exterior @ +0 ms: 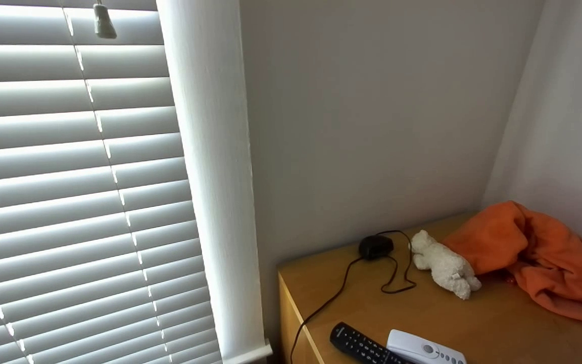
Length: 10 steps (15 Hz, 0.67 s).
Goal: Open the topmost drawer
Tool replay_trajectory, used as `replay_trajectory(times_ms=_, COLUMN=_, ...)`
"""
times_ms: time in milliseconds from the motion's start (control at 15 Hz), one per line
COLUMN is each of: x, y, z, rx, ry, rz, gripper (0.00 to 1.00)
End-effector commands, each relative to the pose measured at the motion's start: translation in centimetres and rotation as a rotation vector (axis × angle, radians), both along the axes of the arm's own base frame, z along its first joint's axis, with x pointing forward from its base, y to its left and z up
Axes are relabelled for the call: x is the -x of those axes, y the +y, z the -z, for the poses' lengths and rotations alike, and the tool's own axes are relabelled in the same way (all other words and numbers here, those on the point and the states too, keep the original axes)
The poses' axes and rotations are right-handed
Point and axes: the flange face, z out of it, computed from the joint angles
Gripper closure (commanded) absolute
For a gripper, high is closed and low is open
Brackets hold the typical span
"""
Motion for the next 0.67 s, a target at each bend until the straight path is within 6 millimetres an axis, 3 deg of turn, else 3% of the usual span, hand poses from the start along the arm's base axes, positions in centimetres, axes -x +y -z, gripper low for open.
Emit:
replay_trajectory(times_ms=0, x=2.7, y=-1.6, z=3.1, rx=-0.011, ry=0.016, rz=-0.006, gripper=1.0)
replay_trajectory(times_ms=333, x=4.4, y=-2.6, z=6.1, rx=-0.042, ry=0.021, rz=-0.023, gripper=1.0)
replay_trajectory(times_ms=600, x=4.6, y=-3.1, z=7.9, rx=-0.054, ry=0.021, rz=-0.029, gripper=1.0)
